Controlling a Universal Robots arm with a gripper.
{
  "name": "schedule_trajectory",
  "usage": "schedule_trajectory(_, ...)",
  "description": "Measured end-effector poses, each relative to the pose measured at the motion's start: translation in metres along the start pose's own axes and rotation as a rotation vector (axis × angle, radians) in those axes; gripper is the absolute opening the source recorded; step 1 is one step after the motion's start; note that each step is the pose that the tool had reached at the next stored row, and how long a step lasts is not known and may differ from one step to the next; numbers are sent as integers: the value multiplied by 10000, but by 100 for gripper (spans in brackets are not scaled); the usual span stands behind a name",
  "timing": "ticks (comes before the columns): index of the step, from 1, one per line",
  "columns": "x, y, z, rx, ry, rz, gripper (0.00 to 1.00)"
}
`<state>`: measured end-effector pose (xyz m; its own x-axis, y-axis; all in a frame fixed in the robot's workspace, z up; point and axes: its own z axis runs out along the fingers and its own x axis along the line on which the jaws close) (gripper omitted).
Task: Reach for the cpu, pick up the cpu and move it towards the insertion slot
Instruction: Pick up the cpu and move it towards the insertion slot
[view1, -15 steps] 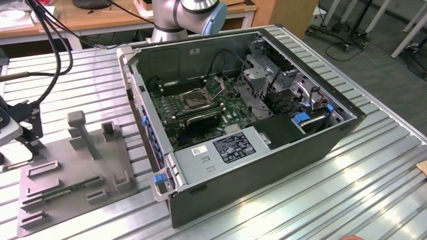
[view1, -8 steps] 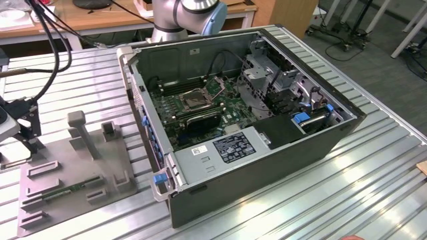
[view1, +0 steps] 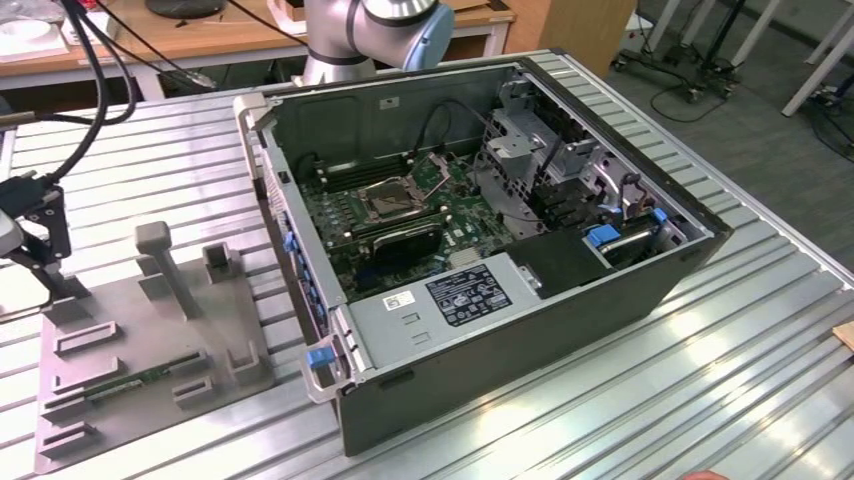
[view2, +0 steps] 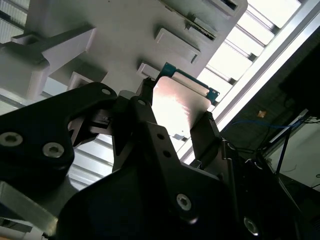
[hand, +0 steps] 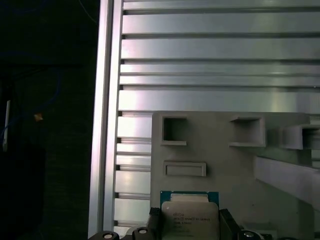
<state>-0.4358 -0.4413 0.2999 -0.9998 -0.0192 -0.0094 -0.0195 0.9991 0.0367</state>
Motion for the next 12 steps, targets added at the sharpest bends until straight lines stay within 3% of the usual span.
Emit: schedule_trajectory(12, 0, 1, -45, 3, 5, 1, 54)
